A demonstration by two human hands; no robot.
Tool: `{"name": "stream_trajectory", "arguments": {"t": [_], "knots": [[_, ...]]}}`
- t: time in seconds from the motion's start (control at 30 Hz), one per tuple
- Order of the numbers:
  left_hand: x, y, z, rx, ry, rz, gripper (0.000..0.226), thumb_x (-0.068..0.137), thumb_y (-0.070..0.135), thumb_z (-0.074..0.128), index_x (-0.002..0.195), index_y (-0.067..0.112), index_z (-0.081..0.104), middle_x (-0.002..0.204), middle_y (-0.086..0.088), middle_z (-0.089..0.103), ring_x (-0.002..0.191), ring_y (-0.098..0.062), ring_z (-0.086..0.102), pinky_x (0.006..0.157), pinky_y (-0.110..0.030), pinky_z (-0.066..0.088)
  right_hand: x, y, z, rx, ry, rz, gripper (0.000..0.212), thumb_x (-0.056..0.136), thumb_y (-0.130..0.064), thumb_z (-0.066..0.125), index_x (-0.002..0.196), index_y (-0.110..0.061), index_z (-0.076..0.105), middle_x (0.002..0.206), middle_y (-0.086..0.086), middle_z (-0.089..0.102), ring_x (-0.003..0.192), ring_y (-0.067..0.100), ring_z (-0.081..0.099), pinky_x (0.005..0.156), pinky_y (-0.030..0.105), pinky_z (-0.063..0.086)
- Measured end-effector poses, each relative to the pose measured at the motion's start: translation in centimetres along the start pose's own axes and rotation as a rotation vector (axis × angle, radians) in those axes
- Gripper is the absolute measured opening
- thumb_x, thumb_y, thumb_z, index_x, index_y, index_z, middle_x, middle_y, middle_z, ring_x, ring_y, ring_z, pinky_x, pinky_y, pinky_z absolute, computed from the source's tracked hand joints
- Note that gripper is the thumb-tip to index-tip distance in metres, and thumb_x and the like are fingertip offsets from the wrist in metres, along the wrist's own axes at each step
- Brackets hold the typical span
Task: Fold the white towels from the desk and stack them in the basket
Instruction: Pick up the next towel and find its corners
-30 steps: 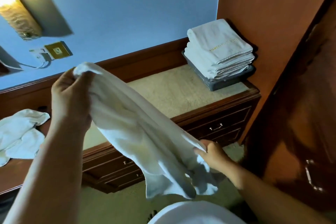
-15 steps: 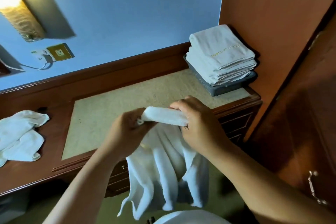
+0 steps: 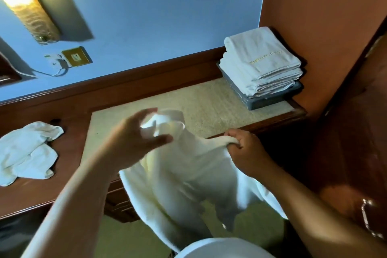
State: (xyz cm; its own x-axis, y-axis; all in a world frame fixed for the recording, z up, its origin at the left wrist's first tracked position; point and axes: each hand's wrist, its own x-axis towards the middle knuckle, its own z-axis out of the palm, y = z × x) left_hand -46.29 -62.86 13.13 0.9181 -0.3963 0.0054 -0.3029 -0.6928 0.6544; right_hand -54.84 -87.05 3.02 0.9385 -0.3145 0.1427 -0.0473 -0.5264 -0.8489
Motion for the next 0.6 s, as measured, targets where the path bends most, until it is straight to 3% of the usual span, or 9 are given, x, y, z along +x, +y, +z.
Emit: {"name": "stream_trajectory", "arguments": {"t": [0.03, 0.07, 0.1, 0.17, 0.23, 0.3, 0.37, 0.47, 0.6], "knots": [[-0.3, 0.4, 1.9, 0.081, -0.152, 0.033, 0.083, 0.071, 0.048, 0.081, 0.145, 0.037, 0.045, 0.137, 0.019, 0.047, 0.109, 0.000, 0.051, 0.097, -0.027, 0.046, -0.3, -2.2, -0.2, -0.023, -0.030, -0.134, 0.014, 0.079, -0.013, 0.046, 0.069, -0.017, 0.054, 0.058, -0.003, 0.051, 0.055, 0.011, 0.047, 0.053, 0.027, 0.038], [-0.6, 0.7, 3.7, 0.110, -0.262, 0.071, 0.085, 0.070, 0.053, 0.082, 0.146, 0.041, 0.045, 0.141, 0.022, 0.044, 0.111, -0.003, 0.053, 0.102, -0.032, 0.046, -0.5, -3.9, -0.3, -0.031, -0.041, -0.253, 0.012, 0.081, -0.014, 0.046, 0.071, -0.016, 0.053, 0.059, -0.003, 0.050, 0.056, 0.012, 0.048, 0.053, 0.029, 0.038], [-0.6, 0.6, 5.4, 0.089, -0.312, 0.094, 0.069, 0.073, 0.057, 0.080, 0.135, 0.045, 0.055, 0.137, 0.020, 0.055, 0.104, -0.005, 0.061, 0.100, -0.036, 0.051, -0.6, -5.2, -0.3, -0.016, -0.038, -0.348, 0.012, 0.083, -0.012, 0.047, 0.073, -0.016, 0.054, 0.061, -0.003, 0.051, 0.057, 0.013, 0.049, 0.052, 0.029, 0.039], [-0.3, -0.1, 7.4, 0.023, -0.246, 0.075, 0.032, 0.079, 0.060, 0.072, 0.100, 0.036, 0.071, 0.095, 0.005, 0.076, 0.080, -0.019, 0.069, 0.081, -0.049, 0.058, -0.5, -6.4, -0.5, -0.010, -0.019, -0.457, 0.009, 0.085, -0.009, 0.052, 0.082, -0.012, 0.060, 0.068, -0.003, 0.057, 0.062, 0.012, 0.053, 0.055, 0.025, 0.042], [0.1, -1.0, 7.3, -0.083, -0.158, 0.070, 0.028, 0.083, 0.055, 0.068, 0.088, 0.028, 0.074, 0.079, -0.005, 0.073, 0.073, -0.028, 0.070, 0.068, -0.055, 0.056, 0.1, -5.4, -0.7, -0.071, 0.006, -0.483, 0.012, 0.088, -0.006, 0.059, 0.096, -0.011, 0.066, 0.084, -0.003, 0.066, 0.072, 0.006, 0.057, 0.064, 0.014, 0.044], [0.1, -1.2, 6.2, -0.200, -0.083, 0.090, 0.018, 0.087, 0.048, 0.072, 0.087, 0.030, 0.075, 0.076, -0.008, 0.073, 0.068, -0.033, 0.069, 0.064, -0.056, 0.054, 0.8, -3.0, -1.1, -0.142, -0.009, -0.387, 0.010, 0.094, -0.012, 0.062, 0.102, -0.013, 0.067, 0.091, -0.004, 0.067, 0.078, 0.005, 0.058, 0.070, 0.013, 0.045], [0.3, -0.9, 4.8, -0.334, 0.008, 0.028, 0.011, 0.088, 0.039, 0.074, 0.083, 0.030, 0.077, 0.075, -0.008, 0.074, 0.067, -0.035, 0.070, 0.063, -0.054, 0.057, 1.1, -0.3, -1.4, -0.154, -0.119, -0.172, 0.010, 0.099, -0.021, 0.058, 0.097, -0.018, 0.067, 0.085, -0.006, 0.066, 0.076, 0.006, 0.060, 0.069, 0.026, 0.047], [1.1, -0.7, 3.2, -0.474, 0.133, -0.050, 0.015, 0.092, 0.027, 0.071, 0.079, 0.024, 0.076, 0.070, -0.002, 0.074, 0.060, -0.019, 0.068, 0.062, -0.037, 0.057, 0.1, 3.0, -0.7, -0.078, -0.235, 0.077, 0.016, 0.101, -0.032, 0.054, 0.090, -0.027, 0.064, 0.081, -0.006, 0.066, 0.073, 0.005, 0.061, 0.068, 0.032, 0.048], [2.0, -0.8, 2.7, -0.600, 0.194, -0.130, 0.016, 0.093, 0.028, 0.071, 0.078, 0.030, 0.078, 0.076, -0.006, 0.075, 0.069, -0.027, 0.068, 0.073, -0.047, 0.057, -1.1, 3.8, 0.2, 0.115, -0.076, 0.094, 0.013, 0.101, -0.042, 0.054, 0.097, -0.030, 0.059, 0.086, -0.004, 0.068, 0.077, 0.010, 0.065, 0.070, 0.036, 0.052]]}}
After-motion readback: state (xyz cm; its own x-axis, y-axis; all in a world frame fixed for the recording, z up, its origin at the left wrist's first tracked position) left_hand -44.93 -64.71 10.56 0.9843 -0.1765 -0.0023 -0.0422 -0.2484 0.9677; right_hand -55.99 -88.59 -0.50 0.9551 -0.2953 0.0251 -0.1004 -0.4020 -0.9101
